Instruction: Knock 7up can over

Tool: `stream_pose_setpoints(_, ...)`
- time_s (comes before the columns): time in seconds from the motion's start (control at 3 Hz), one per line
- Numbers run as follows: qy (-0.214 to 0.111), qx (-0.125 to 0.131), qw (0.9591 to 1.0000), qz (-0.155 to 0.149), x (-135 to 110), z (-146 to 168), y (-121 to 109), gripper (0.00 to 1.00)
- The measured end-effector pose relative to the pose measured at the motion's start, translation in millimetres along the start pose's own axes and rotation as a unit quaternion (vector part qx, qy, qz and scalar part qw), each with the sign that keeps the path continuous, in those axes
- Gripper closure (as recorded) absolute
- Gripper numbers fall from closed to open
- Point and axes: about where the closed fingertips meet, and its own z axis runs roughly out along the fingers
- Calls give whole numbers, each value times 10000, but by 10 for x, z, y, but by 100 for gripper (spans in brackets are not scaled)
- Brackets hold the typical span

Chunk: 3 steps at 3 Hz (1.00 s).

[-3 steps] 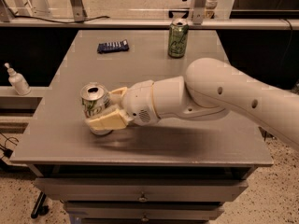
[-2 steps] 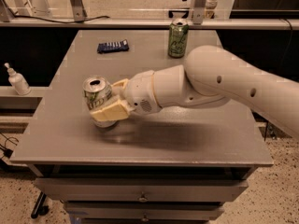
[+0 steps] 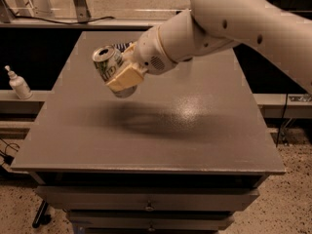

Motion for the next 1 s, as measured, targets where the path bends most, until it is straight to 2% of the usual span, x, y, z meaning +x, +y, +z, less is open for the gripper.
stream_pose_setpoints(0.33, 952, -157, 9939, -543, 55, -47, -136, 100)
stream_pose_setpoints(0.67, 1908, -375, 9754, -1037, 218, 10, -142, 100)
stream_pose_setpoints(1.0, 2875, -391, 9452, -1498, 451, 86, -168, 100)
